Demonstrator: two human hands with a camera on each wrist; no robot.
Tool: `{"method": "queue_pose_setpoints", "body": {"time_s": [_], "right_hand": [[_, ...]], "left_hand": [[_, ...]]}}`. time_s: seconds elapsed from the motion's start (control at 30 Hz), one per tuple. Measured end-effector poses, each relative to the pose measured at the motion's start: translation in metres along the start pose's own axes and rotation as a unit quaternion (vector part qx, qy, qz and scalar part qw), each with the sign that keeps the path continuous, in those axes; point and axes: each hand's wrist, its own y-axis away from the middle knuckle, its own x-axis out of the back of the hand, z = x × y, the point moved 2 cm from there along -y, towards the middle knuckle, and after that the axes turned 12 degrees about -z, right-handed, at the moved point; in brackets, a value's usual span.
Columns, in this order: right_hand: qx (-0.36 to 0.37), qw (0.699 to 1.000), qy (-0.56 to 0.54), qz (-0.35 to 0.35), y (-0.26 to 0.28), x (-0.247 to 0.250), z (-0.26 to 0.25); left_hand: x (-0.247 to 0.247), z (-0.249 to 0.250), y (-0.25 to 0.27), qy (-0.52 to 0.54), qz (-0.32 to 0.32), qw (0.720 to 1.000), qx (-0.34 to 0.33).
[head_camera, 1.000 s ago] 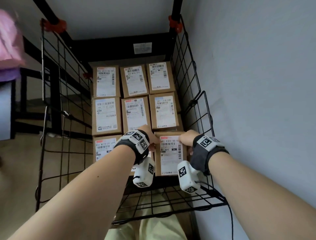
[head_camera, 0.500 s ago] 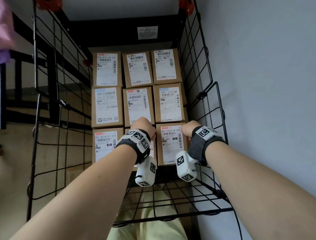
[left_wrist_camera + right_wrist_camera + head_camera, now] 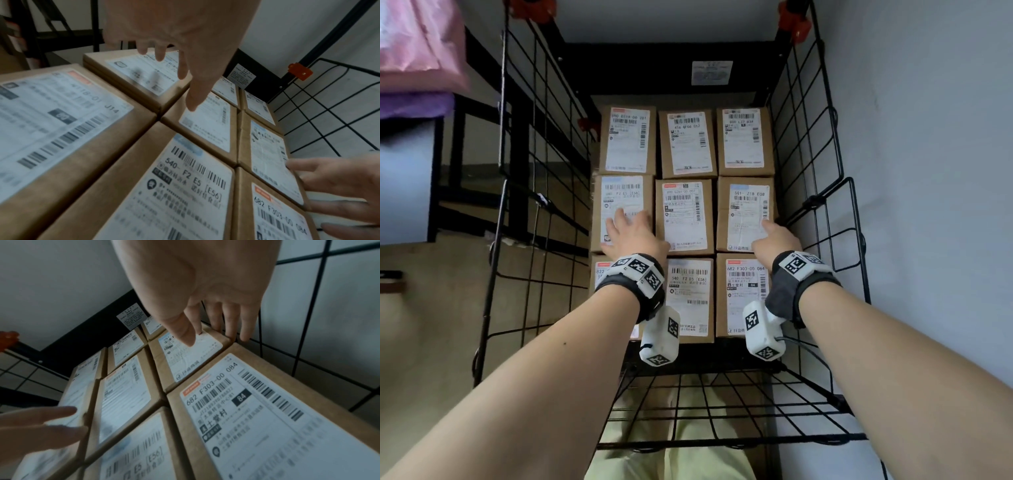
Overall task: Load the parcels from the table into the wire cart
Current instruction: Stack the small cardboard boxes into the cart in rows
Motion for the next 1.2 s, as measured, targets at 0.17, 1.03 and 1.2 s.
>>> {"method": "queue_pose_setpoints", "body": {"time_s": [0.17, 1.03, 1.2], "right_hand": [[-0.008, 1.000, 0.012, -0.005, -0.002, -0.001, 0.000], [0.183, 0.938, 0.258, 0.144, 0.217, 0.035, -0.241], [0.214, 0.925, 0.261, 0.175, 0.277, -0.005, -0.297]], "left_hand": [[-0.004, -0.004, -0.001, -0.012, -0.032, 0.999, -0.011], [0.251, 0.009, 0.153, -0.228, 0.198, 0.915, -0.268], [0.304, -0.054, 0.191, -0.230, 0.239, 0.903, -0.274]]}}
